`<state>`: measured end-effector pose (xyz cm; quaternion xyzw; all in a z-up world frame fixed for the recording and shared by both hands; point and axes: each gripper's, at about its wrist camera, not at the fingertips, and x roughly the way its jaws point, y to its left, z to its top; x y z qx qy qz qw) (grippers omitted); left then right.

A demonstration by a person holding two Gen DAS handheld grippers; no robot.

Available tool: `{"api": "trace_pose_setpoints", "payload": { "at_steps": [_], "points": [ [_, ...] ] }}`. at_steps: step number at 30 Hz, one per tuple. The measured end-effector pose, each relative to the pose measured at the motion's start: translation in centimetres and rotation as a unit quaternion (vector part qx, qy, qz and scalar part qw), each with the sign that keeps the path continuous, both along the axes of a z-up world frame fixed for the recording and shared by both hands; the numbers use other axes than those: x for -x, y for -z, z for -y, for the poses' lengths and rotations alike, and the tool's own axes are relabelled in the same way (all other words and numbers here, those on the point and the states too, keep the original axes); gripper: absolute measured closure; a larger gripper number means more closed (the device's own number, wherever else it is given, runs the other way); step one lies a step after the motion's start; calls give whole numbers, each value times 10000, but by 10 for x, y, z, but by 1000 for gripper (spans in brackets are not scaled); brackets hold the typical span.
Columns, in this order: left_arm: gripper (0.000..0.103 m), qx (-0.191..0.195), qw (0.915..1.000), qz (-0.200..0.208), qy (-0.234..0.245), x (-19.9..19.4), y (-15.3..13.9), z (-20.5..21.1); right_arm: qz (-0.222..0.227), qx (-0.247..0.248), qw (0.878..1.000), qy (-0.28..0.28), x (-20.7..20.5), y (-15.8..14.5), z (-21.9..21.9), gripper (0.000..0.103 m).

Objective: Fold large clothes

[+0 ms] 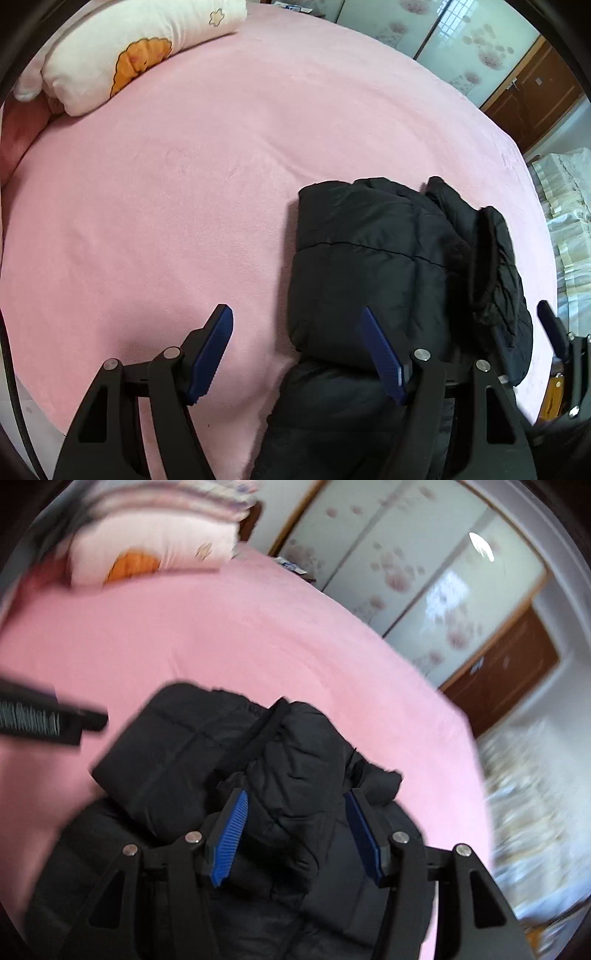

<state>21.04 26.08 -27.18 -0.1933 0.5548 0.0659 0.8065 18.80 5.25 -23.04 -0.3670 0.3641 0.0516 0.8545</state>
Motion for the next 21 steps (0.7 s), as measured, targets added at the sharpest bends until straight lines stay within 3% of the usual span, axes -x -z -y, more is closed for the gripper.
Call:
{"api": "trace_pose_setpoints", "payload": {
  "at_steps": [7,13,18,20,21],
  "points": [
    [32,65,9999,-126,43,-8,12,-9,446,1527,9865,-395,5,47,-38,47],
    [32,52,9999,-135,23,-11,13,-16,345,1475,9873,-475,8,41,-46,47],
    [32,161,9995,-264,14,-18,22,-12,210,1854,9814,-441,4,69,-45,48],
    [32,160,9995,-282,34,-22,25,-9,184,1721,9845,-292,0,68,-37,50],
    [32,167,9995,-277,46,-24,25,-7,140,1523,9881,-152,-3,63,-32,65]
  ]
}}
